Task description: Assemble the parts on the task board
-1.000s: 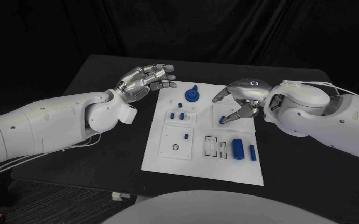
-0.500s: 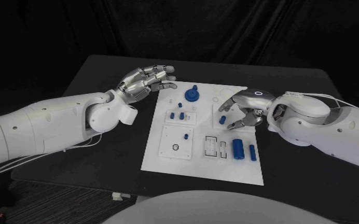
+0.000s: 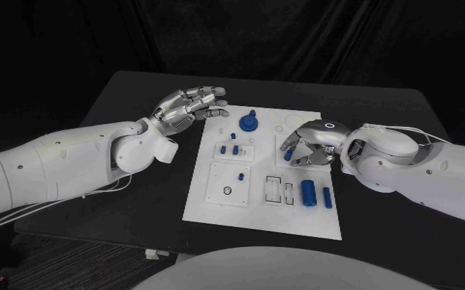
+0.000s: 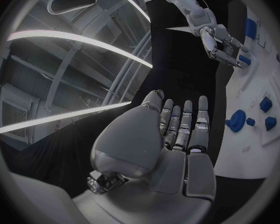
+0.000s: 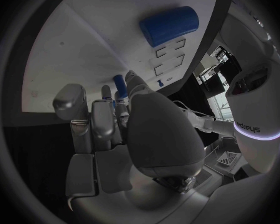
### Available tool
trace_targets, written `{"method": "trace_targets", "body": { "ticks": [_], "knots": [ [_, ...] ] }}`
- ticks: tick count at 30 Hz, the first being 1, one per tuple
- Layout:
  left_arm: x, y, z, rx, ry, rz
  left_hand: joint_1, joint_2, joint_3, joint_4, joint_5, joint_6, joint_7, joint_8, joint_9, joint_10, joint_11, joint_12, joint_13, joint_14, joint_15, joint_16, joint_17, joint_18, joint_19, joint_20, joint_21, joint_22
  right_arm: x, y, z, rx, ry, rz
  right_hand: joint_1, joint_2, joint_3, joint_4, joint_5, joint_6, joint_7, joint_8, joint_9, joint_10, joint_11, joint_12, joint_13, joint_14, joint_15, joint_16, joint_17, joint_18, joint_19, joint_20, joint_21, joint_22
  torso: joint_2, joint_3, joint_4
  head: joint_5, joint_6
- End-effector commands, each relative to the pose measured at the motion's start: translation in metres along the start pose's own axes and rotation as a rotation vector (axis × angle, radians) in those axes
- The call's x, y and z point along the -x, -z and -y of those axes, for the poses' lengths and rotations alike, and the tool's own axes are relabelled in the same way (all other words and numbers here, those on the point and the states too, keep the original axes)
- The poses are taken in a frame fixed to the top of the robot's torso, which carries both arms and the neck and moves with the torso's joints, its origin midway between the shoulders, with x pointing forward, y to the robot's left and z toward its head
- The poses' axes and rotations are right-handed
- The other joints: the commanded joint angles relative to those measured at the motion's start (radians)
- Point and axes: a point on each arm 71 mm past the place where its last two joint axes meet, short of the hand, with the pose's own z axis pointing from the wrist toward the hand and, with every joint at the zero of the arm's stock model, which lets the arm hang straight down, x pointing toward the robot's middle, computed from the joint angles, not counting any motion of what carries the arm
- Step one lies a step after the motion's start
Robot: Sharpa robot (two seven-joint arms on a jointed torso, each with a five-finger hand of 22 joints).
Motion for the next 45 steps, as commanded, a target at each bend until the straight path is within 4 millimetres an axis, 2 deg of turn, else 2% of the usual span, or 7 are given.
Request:
{"method": "trace_targets", "body": {
  "ticks": [1,12,28,31,34,36,45],
  "knots": [
    [-0.001,0.0,-0.002,-0.004,0.017,-0.008,-0.004,0.011,0.008,0.0,0.008,-0.009,0.0,0.007,-0.002,-0.01,0.001,0.004,-0.001,-0.01,0.0,0.006,-0.001,0.016,-0.009,0.001,-0.003,0.002,0.0,0.0,-0.002,0.014,-0.002,0.027,-0.003,0.016,0.0,-0.006,0.007,0.016,0.0,0.006,0.001,0.021,-0.004,-0.007,0.001,0.018,-0.011,-0.004,-0.009,-0.01,0.001,-0.008,0.013,0.124,0.0,-0.0008,0.0,-0.001,0.0],
    [-0.002,0.002,-0.006,0.003,0.025,-0.009,-0.005,0.013,0.014,-0.003,0.008,-0.01,0.001,0.007,-0.003,-0.012,0.003,0.004,-0.003,-0.011,0.001,0.006,-0.002,0.016,-0.01,0.002,-0.003,0.003,-0.002,-0.004,-0.003,0.02,-0.003,0.026,0.005,0.022,0.012,-0.006,0.009,0.078,0.017,0.022,0.007,0.102,-0.019,-0.035,0.0,0.016,-0.024,-0.019,-0.03,-0.011,0.002,-0.02,0.021,0.124,0.001,-0.001,-0.0001,-0.001,0.0],
    [-0.001,0.003,-0.008,0.008,0.029,-0.011,-0.005,0.013,0.016,-0.004,0.007,-0.011,0.002,0.008,-0.004,-0.012,0.003,0.004,-0.003,-0.012,0.001,0.006,-0.002,0.015,-0.011,0.002,-0.003,0.003,-0.001,-0.007,-0.005,0.03,-0.003,0.05,0.044,0.029,0.049,-0.013,0.017,0.152,0.023,0.046,0.028,0.163,-0.032,-0.067,0.0,0.018,-0.035,-0.025,-0.038,-0.011,0.002,-0.03,0.026,0.124,0.0,-0.0011,0.0002,0.0,0.0],
    [-0.001,0.003,-0.008,0.008,0.029,-0.01,-0.005,0.013,0.016,-0.004,0.007,-0.011,0.002,0.008,-0.004,-0.012,0.003,0.004,-0.003,-0.012,0.001,0.006,-0.002,0.015,-0.011,0.002,-0.003,0.003,-0.001,-0.006,-0.005,0.03,-0.004,0.053,0.056,0.028,0.06,-0.018,0.035,0.165,0.024,0.049,0.034,0.171,-0.034,-0.075,0.0,0.018,-0.037,-0.025,-0.038,-0.012,0.002,-0.032,0.029,0.125,0.0,-0.0011,-0.0002,0.003,0.0],
    [-0.001,0.004,-0.007,0.008,0.028,-0.009,-0.006,0.014,0.018,-0.005,0.007,-0.011,0.003,0.008,-0.004,-0.013,0.004,0.004,-0.004,-0.012,0.002,0.006,-0.002,0.015,-0.011,0.002,-0.003,0.003,0.0,-0.004,-0.005,0.029,-0.005,0.057,0.069,0.024,0.077,-0.026,0.085,0.189,0.027,0.058,0.044,0.182,-0.035,-0.088,0.0,0.018,-0.039,-0.026,-0.04,-0.012,0.0,-0.034,0.029,0.125,0.0,-0.0012,-0.0003,0.005,0.0],
    [0.0,0.004,-0.007,0.008,0.028,-0.008,-0.006,0.014,0.018,-0.005,0.007,-0.011,0.003,0.008,-0.004,-0.013,0.004,0.004,-0.004,-0.012,0.002,0.006,-0.002,0.015,-0.011,0.002,-0.003,0.003,0.0,-0.003,-0.006,0.029,-0.007,0.061,0.07,0.019,0.084,-0.028,0.099,0.206,0.029,0.065,0.052,0.188,-0.036,-0.095,0.0,0.018,-0.039,-0.026,-0.04,-0.012,0.0,-0.035,0.03,0.125,0.0,-0.0011,-0.0002,0.004,0.0],
    [0.001,0.004,-0.007,0.008,0.027,-0.005,-0.006,0.014,0.019,-0.006,0.008,-0.011,0.003,0.008,-0.005,-0.013,0.004,0.004,-0.004,-0.013,0.002,0.006,-0.002,0.015,-0.011,0.002,-0.003,0.004,0.009,0.003,-0.012,0.044,0.009,0.084,0.084,0.01,0.11,-0.042,0.108,0.222,0.046,0.068,0.065,0.205,-0.039,-0.108,0.0,0.014,-0.042,-0.038,-0.054,-0.01,-0.005,-0.038,0.018,0.122,0.0,-0.001,-0.0004,0.006,0.0]
  ]
}}
